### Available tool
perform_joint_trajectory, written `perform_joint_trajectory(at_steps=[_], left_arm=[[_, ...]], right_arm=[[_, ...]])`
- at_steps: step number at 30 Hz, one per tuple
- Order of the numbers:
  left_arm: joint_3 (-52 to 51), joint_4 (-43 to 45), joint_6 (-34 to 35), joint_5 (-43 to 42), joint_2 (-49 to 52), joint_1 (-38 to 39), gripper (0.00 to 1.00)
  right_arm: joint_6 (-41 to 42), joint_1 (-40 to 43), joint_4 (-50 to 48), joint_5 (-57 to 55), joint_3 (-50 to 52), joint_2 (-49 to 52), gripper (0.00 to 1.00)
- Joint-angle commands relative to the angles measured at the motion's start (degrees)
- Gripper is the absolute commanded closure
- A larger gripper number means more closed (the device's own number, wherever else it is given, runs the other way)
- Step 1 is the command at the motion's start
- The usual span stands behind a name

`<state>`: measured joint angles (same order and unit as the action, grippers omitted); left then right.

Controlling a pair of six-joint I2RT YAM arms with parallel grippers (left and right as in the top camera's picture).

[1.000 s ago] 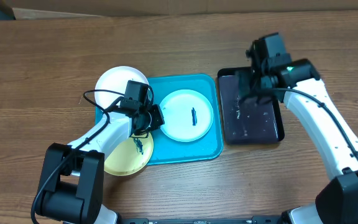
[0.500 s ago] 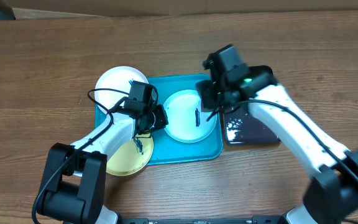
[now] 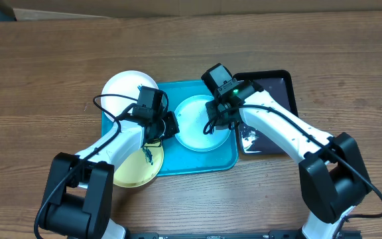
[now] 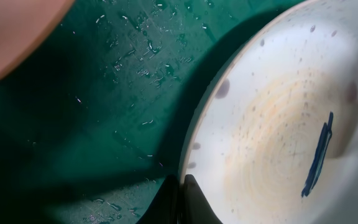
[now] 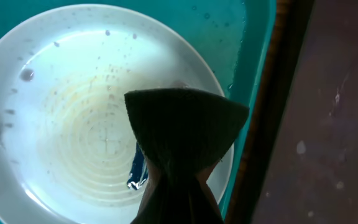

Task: Clean dirty plates on tray and stack at the side
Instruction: 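Lift the sponge with the right gripper and carry it over the blue plate, then scrub the blue plate's surface with the sponge in the right gripper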

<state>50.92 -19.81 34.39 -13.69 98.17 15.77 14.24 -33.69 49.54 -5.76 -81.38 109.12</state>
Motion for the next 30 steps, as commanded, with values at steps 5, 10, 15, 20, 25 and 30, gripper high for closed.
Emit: perform_joint_trajectory(at_steps=[5, 10, 15, 20, 25, 30], left_arm=[[0.02, 0.15, -0.11, 0.76, 0.42, 0.46, 0.96], [0.02, 0.15, -0.15, 0.81, 0.42, 0.46, 0.96], [0.00, 0.15, -0.15, 0.81, 0.48, 0.46, 0.96], [0.00, 0.22, -0.13, 1.03, 0.72, 0.46, 0.96], [0.00, 0.20, -0.13, 1.03, 0.72, 0.46, 0.96], [0.00, 0.22, -0.13, 1.22, 0.72, 0.46, 0.96]], right_arm=[[2.69, -0.04, -1.97, 0.42, -0.31, 4.52, 0.96], [6.12, -0.04, -2.32, 0.44, -0.31, 5.97, 0.96], [10.14, -0.04, -2.32, 0.50, 0.48, 7.45, 0.96], [11.56, -0.04, -2.12, 2.29, 1.95, 9.68, 0.96], [11.52, 0.00, -1.84, 5.53, 2.69, 10.51, 0.96], [11.52, 0.04, -1.46, 11.63, 2.69, 10.51, 0.96]])
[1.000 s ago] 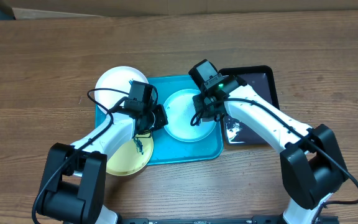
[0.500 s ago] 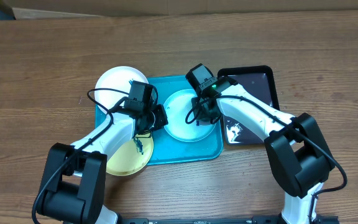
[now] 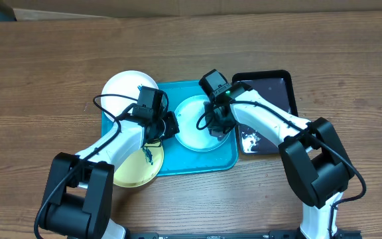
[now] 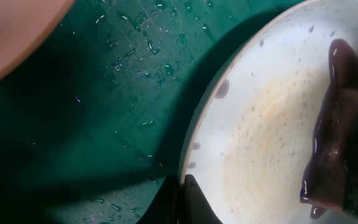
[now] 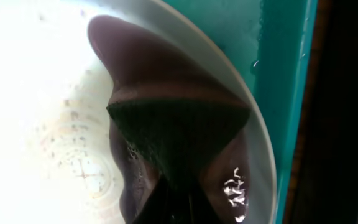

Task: Clean dirty plates on tray and stack at the side
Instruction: 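Scrub the blue plate's surface with the sponge in the right gripper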

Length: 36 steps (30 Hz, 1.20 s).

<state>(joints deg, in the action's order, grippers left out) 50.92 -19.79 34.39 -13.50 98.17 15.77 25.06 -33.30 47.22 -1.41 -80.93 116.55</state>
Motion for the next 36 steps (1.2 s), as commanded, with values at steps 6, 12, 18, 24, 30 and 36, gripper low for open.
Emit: perform_joint_trajectory(at_steps=[6, 12, 18, 24, 30, 36], left_arm=[[0.00, 0.17, -0.13, 1.31, 0.72, 0.46, 0.96], [0.00, 0.17, -0.13, 1.68, 0.72, 0.46, 0.96], [0.00, 0.17, -0.13, 1.90, 0.72, 0.46, 0.96], [0.00, 0.17, -0.15, 1.90, 0.72, 0.46, 0.96], [0.00, 0.17, -0.15, 1.95, 0.72, 0.46, 0.96], [0.00, 0.15, -1.01, 1.92, 0.72, 0.46, 0.96]], right_arm=[[3.89, -0.35, 1.11, 9.70, 2.23, 3.08, 0.96], [5.70, -0.50, 0.07, 11.93, 2.23, 3.10, 0.96], [8.26, -1.49, -1.88, 12.07, 3.58, 3.10, 0.96], [10.25, -2.73, -3.32, 13.38, 3.85, 3.10, 0.96], [11.45, -5.73, -6.93, 13.51, 3.85, 3.10, 0.96], [13.73, -7.48, -12.68, 13.88, 3.61, 3.08, 0.96]])
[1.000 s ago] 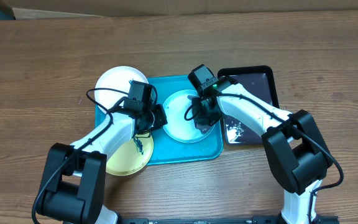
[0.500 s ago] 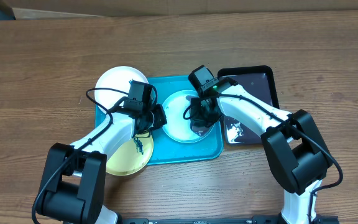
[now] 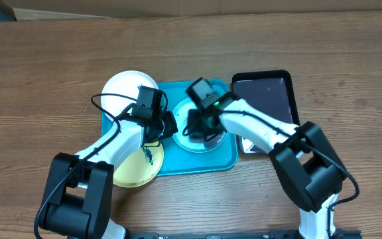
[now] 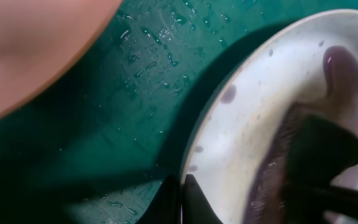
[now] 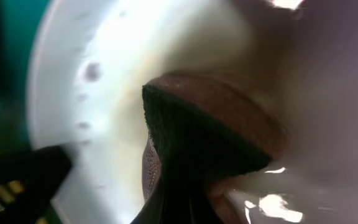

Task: Clean dirty plates on tray and stack at the side
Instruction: 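Scrub the blue plate's surface with the sponge in the right gripper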

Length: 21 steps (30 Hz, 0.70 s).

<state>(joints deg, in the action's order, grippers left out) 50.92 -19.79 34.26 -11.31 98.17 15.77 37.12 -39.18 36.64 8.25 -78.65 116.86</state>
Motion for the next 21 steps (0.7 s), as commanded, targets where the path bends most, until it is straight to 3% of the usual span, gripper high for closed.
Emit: perform_joint_trajectory(at_steps=[1, 13, 21], left_arm=[[-0.02, 0.15, -0.92, -0.24, 0.72, 0.46, 0.96], [-0.04, -0.07, -1.29, -0.13, 0.72, 0.46, 0.96], [-0.04, -0.09, -1.29, -0.13, 0.72, 0.46, 0.89]], right_arm=[[1.64, -1.25, -2.78, 4.44, 0.74, 2.71, 0.96], [-10.08, 8.41, 0.76, 15.93, -9.22, -6.99, 0.96], [-20.26, 18.58, 14.78, 14.99, -9.22, -11.98, 0.96]])
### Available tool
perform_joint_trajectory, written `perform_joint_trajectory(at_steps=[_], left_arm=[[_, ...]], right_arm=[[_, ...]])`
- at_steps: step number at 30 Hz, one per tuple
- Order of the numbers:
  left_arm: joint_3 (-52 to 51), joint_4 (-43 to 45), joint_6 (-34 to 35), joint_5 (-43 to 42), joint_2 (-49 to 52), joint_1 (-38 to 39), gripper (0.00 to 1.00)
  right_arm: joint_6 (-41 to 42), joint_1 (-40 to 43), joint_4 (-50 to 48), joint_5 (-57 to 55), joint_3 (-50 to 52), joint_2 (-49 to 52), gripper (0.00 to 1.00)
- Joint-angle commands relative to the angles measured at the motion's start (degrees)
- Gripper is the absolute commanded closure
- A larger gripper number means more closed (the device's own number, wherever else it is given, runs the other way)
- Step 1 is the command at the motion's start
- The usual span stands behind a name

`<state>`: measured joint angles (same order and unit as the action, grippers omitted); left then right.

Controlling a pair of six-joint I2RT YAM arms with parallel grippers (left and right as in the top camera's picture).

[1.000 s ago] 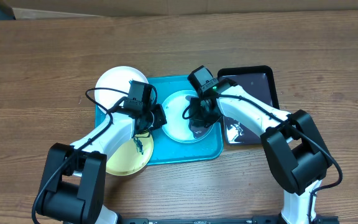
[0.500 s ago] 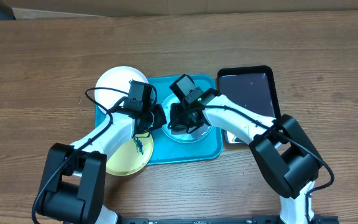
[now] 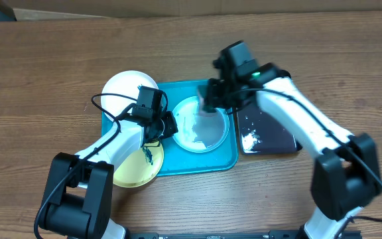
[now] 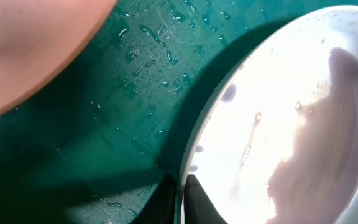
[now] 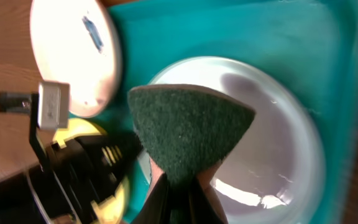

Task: Clean dirty plates on tray and stack at the side
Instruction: 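Scrub the blue plate's surface with the sponge in the right gripper, then return the sponge to the black tray and lift the right gripper away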

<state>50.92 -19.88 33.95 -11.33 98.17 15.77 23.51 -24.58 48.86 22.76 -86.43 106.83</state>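
A white plate [image 3: 203,126] lies on the teal tray [image 3: 197,162], wet with a brownish film and with no mark showing [image 4: 278,124]. My left gripper [image 4: 180,199] is shut on the plate's left rim, one finger inside and one outside; overhead the left gripper [image 3: 170,126] sits at that rim. My right gripper [image 5: 179,199] is shut on a dark green sponge [image 5: 188,127], held above the plate [image 5: 266,155]. Overhead, the sponge [image 3: 211,103] hangs over the plate's far edge.
A white plate with a blue streak [image 5: 73,56] lies past the tray's far left corner [image 3: 125,89]. A yellow plate [image 3: 134,169] lies under my left arm. A black tray [image 3: 274,99] with white flecks adjoins the teal tray's right side.
My right gripper had the sponge pressed on the left middle of the plate. It now holds the sponge raised over the plate's far edge. The left gripper still pinches the rim.
At first the sponge hung over the plate's right part, and a blue streak marked the plate. Then the sponge lay on that streak, later on the plate's left middle. Now the sponge is lifted; the plate shows a wet film and no streak.
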Motion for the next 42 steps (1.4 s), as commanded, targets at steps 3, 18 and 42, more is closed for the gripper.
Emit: perform_joint_trajectory(at_steps=[3, 18, 42], left_arm=[[-0.04, 0.00, -0.96, -0.13, 0.72, 0.46, 0.85], [-0.04, 0.15, -0.96, -0.13, 0.74, 0.46, 0.73], [-0.09, 1.64, -0.92, 2.60, 1.86, 2.69, 0.66]], right_arm=[[-10.29, 8.85, 8.81, -3.89, -0.96, -1.92, 0.96], [-13.40, 14.03, 2.49, -23.58, 15.06, -1.88, 0.96], [-13.22, 26.82, 8.11, -23.56, 2.51, -1.81, 0.29]])
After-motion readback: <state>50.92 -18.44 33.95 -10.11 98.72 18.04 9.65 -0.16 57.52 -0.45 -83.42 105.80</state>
